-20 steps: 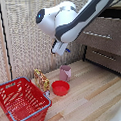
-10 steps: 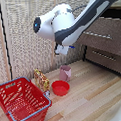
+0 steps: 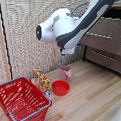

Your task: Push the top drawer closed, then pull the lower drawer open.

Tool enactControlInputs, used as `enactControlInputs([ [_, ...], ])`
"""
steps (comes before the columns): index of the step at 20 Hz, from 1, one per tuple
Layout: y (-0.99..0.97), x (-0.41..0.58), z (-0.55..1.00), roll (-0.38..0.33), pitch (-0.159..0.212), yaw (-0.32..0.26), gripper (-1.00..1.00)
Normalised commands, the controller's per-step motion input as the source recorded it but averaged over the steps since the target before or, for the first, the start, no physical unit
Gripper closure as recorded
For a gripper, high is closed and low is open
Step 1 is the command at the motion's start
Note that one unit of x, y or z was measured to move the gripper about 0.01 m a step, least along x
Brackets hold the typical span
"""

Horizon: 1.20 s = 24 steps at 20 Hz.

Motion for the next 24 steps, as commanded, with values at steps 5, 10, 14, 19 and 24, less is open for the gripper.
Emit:
enactControlInputs([
  [5, -0.41, 0.000, 0.00, -0.211, -0.006, 0.122, -1.00],
  [10, -0.40, -0.004, 0.00, -0.165, -0.017, 0.169, -1.00],
  [14, -0.48, -0.027, 0.00, -0.097, -0.038, 0.168, -1.00],
  [19, -0.50, -0.085, 0.02, -0.054, -0.053, 0.210, -1.00],
  [24, -0.42, -0.143, 0.05, -0.057, -0.074, 0.247, -1.00],
])
